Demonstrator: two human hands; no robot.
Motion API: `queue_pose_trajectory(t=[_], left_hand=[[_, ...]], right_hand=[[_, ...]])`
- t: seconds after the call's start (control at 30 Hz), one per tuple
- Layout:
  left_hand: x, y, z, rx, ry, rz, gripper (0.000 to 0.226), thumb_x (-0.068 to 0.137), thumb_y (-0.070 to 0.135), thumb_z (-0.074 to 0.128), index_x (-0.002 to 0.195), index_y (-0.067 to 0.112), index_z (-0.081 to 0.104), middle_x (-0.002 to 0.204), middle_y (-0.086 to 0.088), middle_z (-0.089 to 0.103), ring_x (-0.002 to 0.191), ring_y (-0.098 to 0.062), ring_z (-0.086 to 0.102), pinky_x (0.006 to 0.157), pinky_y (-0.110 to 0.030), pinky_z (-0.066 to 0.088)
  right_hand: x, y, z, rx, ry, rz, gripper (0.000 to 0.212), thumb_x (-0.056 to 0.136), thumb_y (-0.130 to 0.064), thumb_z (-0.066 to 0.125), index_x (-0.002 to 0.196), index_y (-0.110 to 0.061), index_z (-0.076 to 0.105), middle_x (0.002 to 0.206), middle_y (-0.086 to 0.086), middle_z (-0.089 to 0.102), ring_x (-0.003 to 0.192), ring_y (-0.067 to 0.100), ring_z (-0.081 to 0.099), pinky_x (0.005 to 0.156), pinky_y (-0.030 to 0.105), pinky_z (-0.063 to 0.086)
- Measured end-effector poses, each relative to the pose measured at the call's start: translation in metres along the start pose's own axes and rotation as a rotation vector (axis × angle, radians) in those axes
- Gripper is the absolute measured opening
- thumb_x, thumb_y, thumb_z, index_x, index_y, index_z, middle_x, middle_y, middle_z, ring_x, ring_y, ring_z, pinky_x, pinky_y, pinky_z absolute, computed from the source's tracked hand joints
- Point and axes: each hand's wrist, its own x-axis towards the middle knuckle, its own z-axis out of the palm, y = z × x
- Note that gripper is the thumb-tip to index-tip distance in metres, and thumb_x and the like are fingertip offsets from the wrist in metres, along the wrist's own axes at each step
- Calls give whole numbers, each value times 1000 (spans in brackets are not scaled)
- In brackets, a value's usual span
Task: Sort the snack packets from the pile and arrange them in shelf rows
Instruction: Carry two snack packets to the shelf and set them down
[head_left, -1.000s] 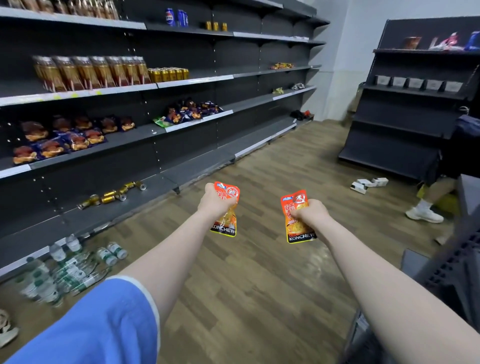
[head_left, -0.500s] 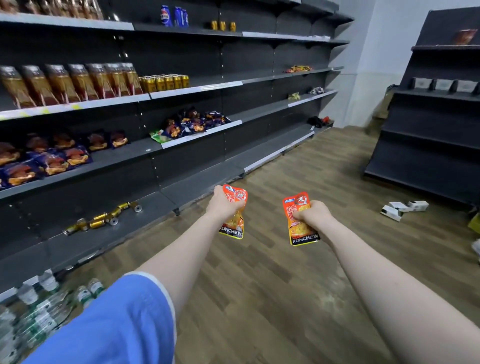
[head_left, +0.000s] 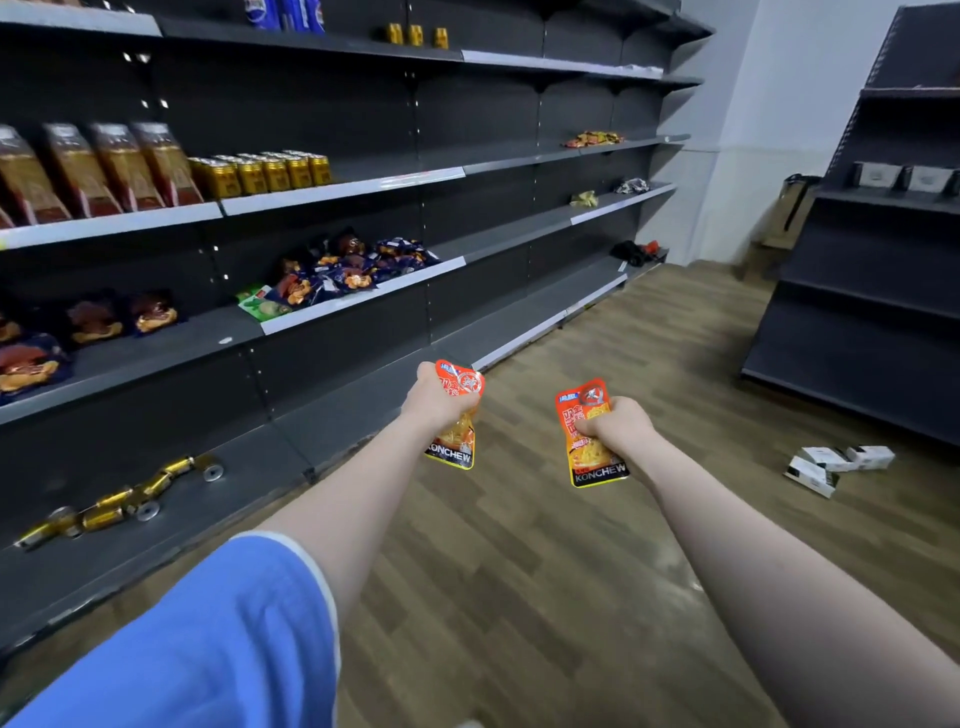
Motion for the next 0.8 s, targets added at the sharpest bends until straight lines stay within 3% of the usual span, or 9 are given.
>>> queue_pose_trajectory(t=[0.47,0.6,0.8], left_hand=[[355,112,32,-59,33,8,64,83,25,69,132,9,31,123,-11,51,112,-29,53,96,-42,45],[439,134,65,-63,48,-8,67,82,25,70,133,10,29,123,-11,51,111,-30,54,97,-45,46],[570,185,128,-95,121,-61,65,81,25,69,131,10,31,121,-12,52,108,-31,56,95,-45,48]], right_hand=[[337,-127,7,14,-7,-22,28,81,-14,69,106,-6,59,104,12,66,96,30,64,90,41,51],[434,-140,0,22,-38,-46,23,82,-13,68,101,-8,56,102,12,66,94,30,65,91,44,51],[609,-162,-30,5,-88,-86,34,80,-15,70,110,-4,57,106,15,66,94,32,65,90,45,51]])
